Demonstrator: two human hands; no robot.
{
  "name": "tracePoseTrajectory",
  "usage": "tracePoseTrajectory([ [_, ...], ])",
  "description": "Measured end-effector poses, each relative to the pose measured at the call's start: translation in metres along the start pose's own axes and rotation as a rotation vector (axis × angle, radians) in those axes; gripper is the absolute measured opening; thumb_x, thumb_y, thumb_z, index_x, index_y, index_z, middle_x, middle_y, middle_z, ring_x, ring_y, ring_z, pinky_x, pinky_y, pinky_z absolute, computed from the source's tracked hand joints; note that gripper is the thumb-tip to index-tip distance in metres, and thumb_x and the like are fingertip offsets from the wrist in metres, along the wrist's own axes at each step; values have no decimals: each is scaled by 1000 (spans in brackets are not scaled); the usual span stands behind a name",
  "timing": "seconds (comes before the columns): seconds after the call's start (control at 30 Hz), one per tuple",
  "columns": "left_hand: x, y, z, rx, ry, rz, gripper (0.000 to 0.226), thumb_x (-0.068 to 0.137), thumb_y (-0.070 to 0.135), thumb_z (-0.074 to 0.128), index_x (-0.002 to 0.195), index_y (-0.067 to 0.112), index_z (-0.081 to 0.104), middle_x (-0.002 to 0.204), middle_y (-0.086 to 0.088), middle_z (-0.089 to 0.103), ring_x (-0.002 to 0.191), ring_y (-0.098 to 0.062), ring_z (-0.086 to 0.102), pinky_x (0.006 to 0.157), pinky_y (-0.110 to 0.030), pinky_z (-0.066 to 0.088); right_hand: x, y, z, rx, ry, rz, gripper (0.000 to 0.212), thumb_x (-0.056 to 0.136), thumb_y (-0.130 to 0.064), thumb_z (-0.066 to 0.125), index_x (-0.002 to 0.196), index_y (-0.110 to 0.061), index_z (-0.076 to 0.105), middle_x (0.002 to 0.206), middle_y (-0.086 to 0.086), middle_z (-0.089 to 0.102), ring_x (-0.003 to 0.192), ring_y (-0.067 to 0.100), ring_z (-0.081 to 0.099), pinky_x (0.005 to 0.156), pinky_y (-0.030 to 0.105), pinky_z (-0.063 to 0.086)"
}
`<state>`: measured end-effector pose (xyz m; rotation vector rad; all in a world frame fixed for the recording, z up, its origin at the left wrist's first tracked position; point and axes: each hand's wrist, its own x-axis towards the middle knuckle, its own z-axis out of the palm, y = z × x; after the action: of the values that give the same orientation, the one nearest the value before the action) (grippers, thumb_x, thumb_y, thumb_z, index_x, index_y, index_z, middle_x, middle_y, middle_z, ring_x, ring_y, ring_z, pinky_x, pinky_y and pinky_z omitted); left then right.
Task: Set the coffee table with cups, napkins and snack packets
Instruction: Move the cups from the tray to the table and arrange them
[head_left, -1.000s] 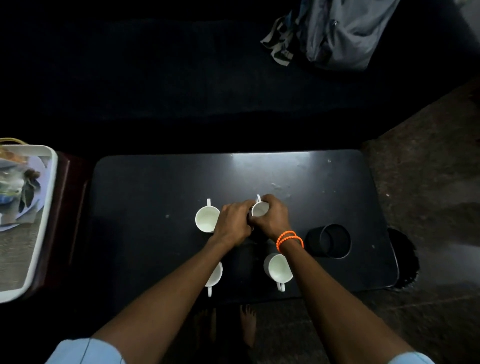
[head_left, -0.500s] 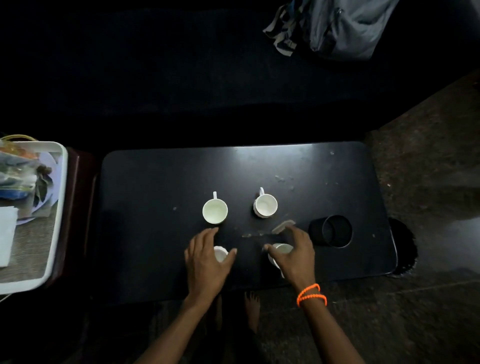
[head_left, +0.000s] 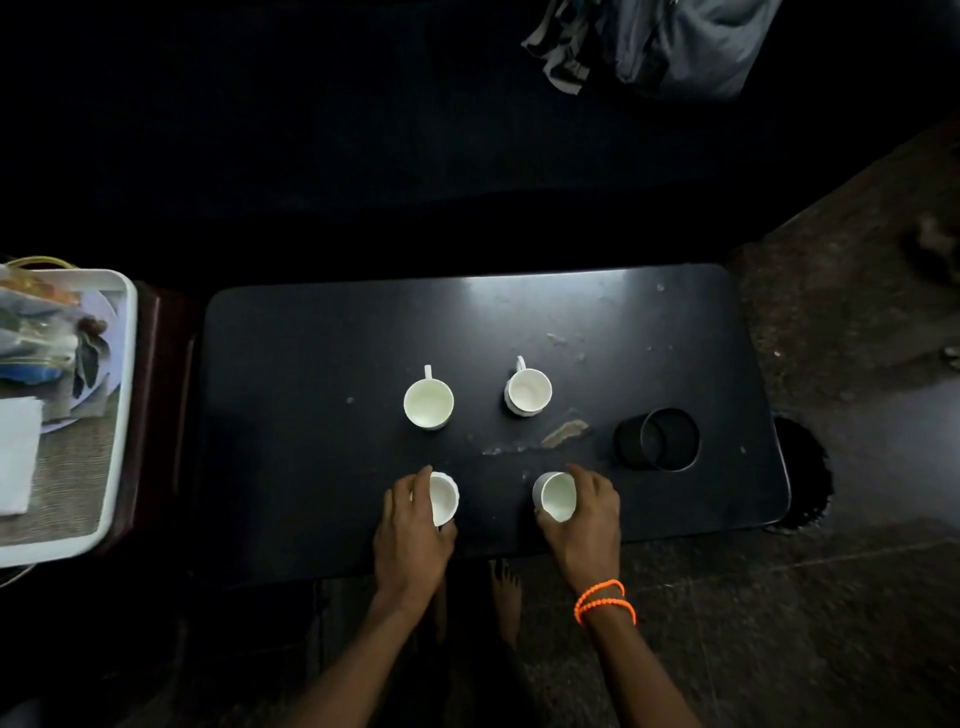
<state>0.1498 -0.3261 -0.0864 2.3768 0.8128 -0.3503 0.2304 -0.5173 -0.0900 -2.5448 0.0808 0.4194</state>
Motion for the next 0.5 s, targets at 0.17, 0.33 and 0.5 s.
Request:
tracePoseTrajectory([
  [0.17, -1, 2, 0, -6, -1, -3, 77, 76, 19, 84, 146, 16, 51, 137, -3, 57, 128, -27, 54, 90, -43, 56, -5, -5, 4, 2, -13, -13, 67, 65, -17, 87, 127, -10, 63, 126, 11, 58, 113, 30, 54, 90, 28, 44],
  [0.33, -2, 3, 5, -25, 4, -3, 78, 72, 18, 86, 143, 15, 54, 133, -5, 59, 125, -28, 56, 90, -43, 56, -2, -6, 3, -8, -31, -29, 67, 66, -19, 87, 128, -10, 63, 125, 11, 58, 113, 29, 52, 89, 26, 42],
  [0.5, -2, 2, 6, -20, 7, 8, 77, 73, 19, 86, 143, 15, 54, 133, -4, 59, 125, -28, 56, 88, -42, 55, -1, -5, 2, -20, -48, -41, 67, 65, -20, 88, 127, -11, 63, 126, 10, 57, 113, 28, 52, 90, 24, 40],
])
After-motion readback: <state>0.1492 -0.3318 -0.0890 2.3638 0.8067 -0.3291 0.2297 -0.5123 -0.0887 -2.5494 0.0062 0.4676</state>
